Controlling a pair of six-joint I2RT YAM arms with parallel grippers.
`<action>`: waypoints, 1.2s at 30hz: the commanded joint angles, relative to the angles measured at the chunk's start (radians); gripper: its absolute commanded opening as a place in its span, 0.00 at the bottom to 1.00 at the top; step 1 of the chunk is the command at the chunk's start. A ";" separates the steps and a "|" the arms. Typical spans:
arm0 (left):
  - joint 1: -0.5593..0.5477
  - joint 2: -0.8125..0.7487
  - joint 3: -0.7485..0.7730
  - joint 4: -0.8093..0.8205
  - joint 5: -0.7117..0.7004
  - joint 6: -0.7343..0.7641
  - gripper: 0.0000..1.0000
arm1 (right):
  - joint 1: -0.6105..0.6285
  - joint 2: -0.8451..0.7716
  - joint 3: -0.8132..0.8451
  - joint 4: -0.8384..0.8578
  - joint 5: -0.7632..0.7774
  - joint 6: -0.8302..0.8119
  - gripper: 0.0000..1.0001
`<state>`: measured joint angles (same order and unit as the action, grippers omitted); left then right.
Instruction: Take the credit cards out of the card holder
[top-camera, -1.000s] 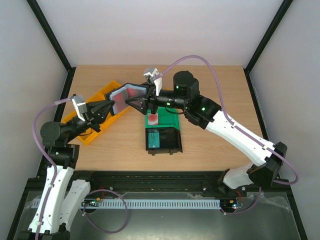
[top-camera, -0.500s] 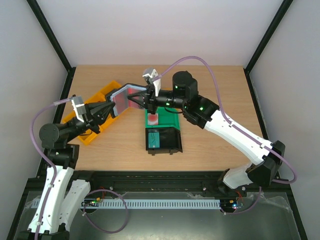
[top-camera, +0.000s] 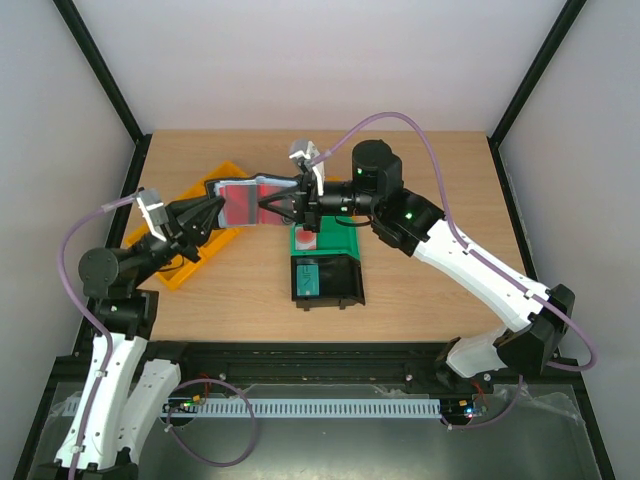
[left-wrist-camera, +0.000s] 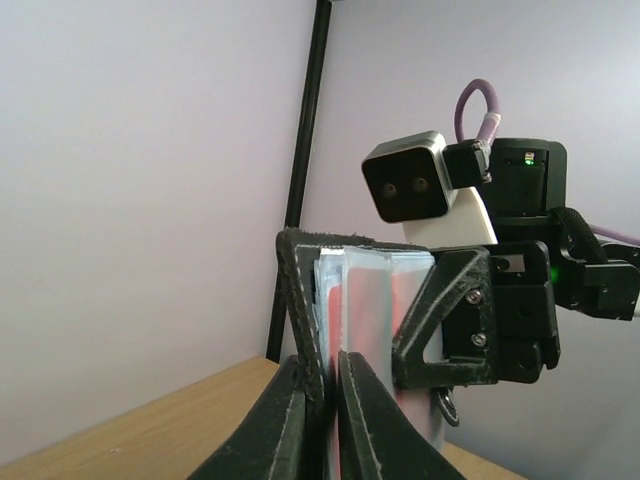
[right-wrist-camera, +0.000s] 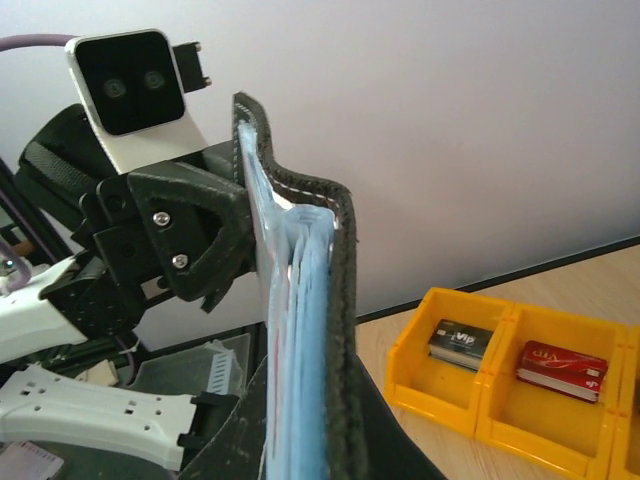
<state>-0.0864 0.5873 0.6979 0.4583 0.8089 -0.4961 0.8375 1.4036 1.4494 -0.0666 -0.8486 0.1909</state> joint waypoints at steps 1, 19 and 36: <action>0.016 -0.002 -0.010 0.009 -0.062 -0.051 0.12 | 0.006 -0.008 0.035 -0.023 -0.131 -0.018 0.02; 0.043 0.054 -0.038 0.187 0.031 -0.282 0.23 | 0.005 -0.035 0.034 -0.053 -0.154 -0.057 0.02; 0.053 0.097 -0.035 0.188 0.165 -0.274 0.15 | 0.005 -0.060 0.009 -0.032 -0.148 -0.067 0.02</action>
<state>-0.0277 0.6693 0.6682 0.6430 0.9001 -0.8143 0.8337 1.3891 1.4502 -0.1284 -0.9524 0.1345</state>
